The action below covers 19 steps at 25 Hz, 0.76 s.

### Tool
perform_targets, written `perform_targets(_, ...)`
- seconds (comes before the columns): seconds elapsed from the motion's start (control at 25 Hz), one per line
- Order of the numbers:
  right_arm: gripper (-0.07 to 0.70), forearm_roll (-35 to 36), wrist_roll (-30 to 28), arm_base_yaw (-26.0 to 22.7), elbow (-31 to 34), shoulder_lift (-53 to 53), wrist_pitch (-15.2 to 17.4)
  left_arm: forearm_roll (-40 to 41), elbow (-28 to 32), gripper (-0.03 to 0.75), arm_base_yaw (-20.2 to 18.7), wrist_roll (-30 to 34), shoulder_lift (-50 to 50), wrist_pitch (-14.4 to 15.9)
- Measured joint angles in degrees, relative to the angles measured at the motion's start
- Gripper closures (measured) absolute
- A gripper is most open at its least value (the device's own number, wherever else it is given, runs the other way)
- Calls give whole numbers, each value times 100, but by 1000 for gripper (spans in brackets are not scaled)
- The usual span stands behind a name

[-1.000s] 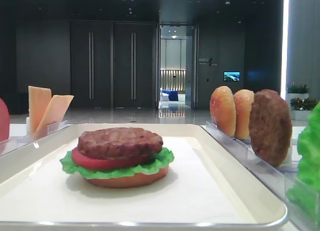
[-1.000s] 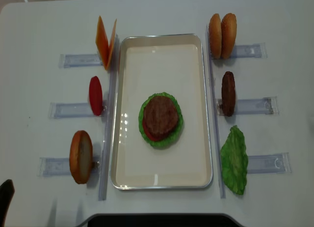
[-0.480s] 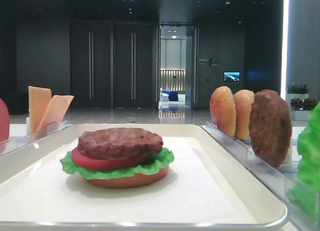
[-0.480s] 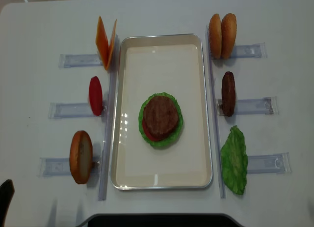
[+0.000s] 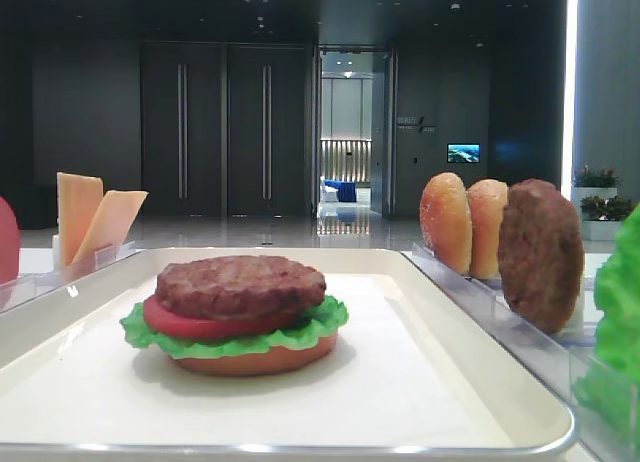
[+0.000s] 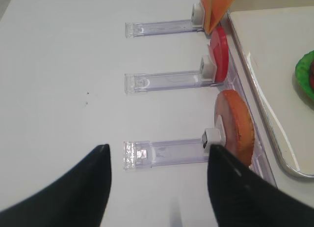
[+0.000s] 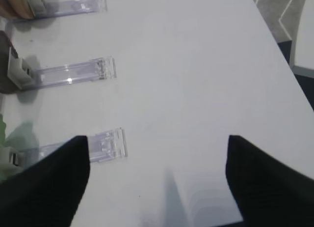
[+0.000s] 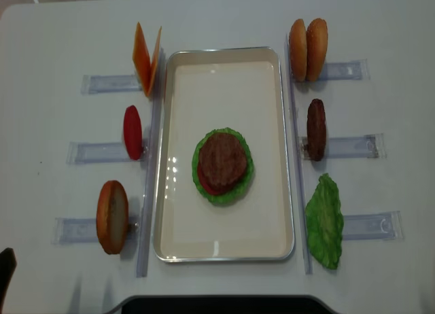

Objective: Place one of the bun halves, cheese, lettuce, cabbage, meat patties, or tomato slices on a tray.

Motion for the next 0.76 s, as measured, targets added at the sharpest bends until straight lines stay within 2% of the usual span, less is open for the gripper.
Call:
perform_targets(0.36,92,0,-19,0,0,-758,-30,0,0,345,0,0,0,0)
perform_targets(0.76,92,6,-61,0,0,-789,-30,0,0,358,0,0,0,0)
